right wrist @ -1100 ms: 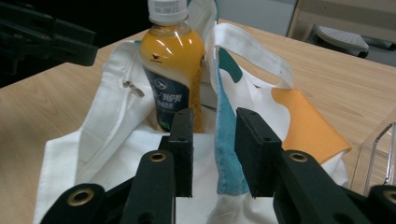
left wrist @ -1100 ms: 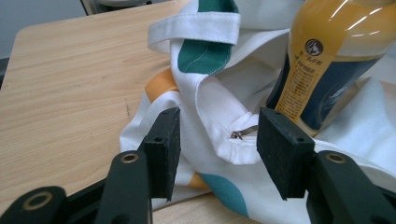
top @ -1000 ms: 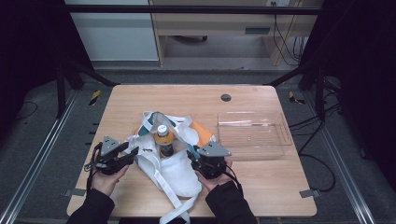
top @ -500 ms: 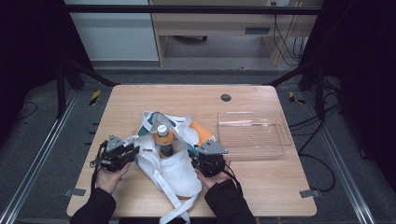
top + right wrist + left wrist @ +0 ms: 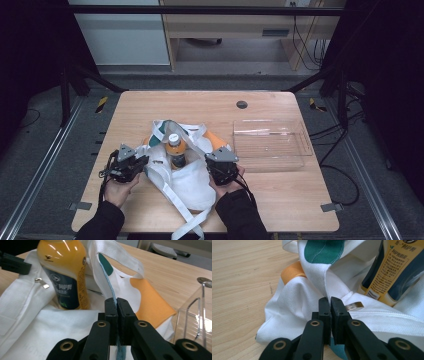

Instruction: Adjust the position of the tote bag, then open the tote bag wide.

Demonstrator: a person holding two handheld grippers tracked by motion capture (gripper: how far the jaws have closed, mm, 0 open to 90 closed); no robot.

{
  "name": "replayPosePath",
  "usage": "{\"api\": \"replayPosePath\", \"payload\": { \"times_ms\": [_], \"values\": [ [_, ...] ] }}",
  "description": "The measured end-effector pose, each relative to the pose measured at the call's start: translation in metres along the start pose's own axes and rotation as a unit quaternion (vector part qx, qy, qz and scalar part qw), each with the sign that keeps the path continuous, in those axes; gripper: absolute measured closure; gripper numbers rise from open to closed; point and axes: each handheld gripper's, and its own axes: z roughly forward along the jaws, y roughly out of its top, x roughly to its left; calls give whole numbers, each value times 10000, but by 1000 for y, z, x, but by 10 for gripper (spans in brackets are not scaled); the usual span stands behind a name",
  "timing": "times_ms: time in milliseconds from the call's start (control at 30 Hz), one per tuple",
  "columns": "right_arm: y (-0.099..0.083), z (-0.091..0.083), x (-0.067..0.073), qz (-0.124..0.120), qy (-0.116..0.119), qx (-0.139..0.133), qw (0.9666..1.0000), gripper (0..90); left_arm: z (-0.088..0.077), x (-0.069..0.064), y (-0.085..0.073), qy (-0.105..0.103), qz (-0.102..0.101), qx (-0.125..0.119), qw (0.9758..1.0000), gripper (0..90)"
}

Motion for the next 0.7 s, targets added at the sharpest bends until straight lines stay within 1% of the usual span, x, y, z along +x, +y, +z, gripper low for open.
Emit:
{"api": "replayPosePath", "payload": {
  "times_ms": [167, 333, 433, 467, 533, 700],
  "values": [
    [2, 4, -3, 141, -228, -8, 9996, 884, -1, -1, 0, -13, 56, 25, 10000, 877],
    [2, 9, -9, 311, -316, -22, 9990, 884, -1, -1, 0, -39, 72, -14, 10000, 880],
    [2, 11, -12, 408, -358, -26, 9985, 884, -1, -2, 1, -61, 133, -30, 9999, 885],
    [2, 11, -12, 408, -358, -26, 9985, 884, -1, -2, 1, -61, 133, -30, 9999, 886],
    [3, 13, -14, 490, -400, -39, 9980, 885, -2, -2, 1, -89, 146, -24, 9998, 887],
    [2, 18, -17, 680, -536, 73, 9962, 885, -2, -2, 1, -99, 147, 20, 9998, 888]
  ]
}}
